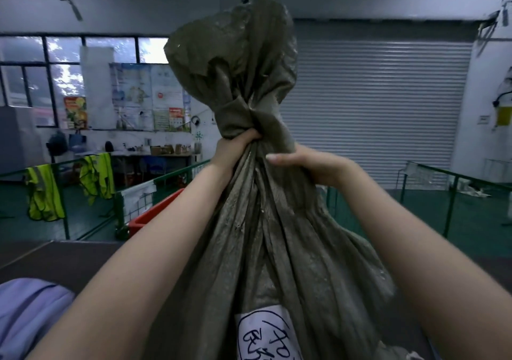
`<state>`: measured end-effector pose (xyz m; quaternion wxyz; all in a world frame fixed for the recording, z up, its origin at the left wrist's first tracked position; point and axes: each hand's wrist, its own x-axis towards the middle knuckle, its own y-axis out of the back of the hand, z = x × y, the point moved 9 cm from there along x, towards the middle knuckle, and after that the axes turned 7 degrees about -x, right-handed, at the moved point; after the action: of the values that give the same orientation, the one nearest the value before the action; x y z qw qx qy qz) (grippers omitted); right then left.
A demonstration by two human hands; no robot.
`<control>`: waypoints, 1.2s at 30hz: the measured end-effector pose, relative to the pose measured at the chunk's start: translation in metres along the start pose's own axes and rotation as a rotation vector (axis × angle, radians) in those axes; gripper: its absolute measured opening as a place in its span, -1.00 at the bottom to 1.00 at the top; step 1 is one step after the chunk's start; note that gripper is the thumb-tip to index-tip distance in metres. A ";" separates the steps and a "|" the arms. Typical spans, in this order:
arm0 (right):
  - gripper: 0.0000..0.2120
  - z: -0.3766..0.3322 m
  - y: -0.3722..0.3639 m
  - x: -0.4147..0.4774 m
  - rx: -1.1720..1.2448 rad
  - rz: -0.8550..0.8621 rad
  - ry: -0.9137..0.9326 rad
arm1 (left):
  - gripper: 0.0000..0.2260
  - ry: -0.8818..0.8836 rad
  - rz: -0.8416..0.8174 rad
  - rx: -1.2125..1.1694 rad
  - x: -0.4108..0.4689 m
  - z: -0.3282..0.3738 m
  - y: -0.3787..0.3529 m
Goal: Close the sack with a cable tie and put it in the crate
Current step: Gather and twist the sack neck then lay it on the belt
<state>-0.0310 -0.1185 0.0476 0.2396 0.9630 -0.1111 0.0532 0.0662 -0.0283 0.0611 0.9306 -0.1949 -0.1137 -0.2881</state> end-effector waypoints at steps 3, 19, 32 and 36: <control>-0.48 0.009 -0.034 0.008 0.148 0.034 -0.011 | -0.54 -0.056 -0.093 0.187 0.004 0.013 -0.020; -0.57 0.033 -0.066 0.049 0.606 0.237 -0.250 | 0.19 0.476 -0.566 0.736 -0.040 -0.054 0.047; -0.21 0.027 -0.035 0.005 -0.039 0.148 -0.218 | -0.73 0.287 -0.060 0.217 -0.055 -0.083 0.035; -0.31 0.063 -0.026 -0.023 -0.141 0.099 -0.221 | -0.73 0.261 0.009 0.169 -0.052 -0.078 0.039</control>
<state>-0.0441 -0.1218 -0.0227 0.2901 0.9371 -0.1877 -0.0493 0.0544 -0.0065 -0.0373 0.9519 -0.0773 -0.0146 -0.2963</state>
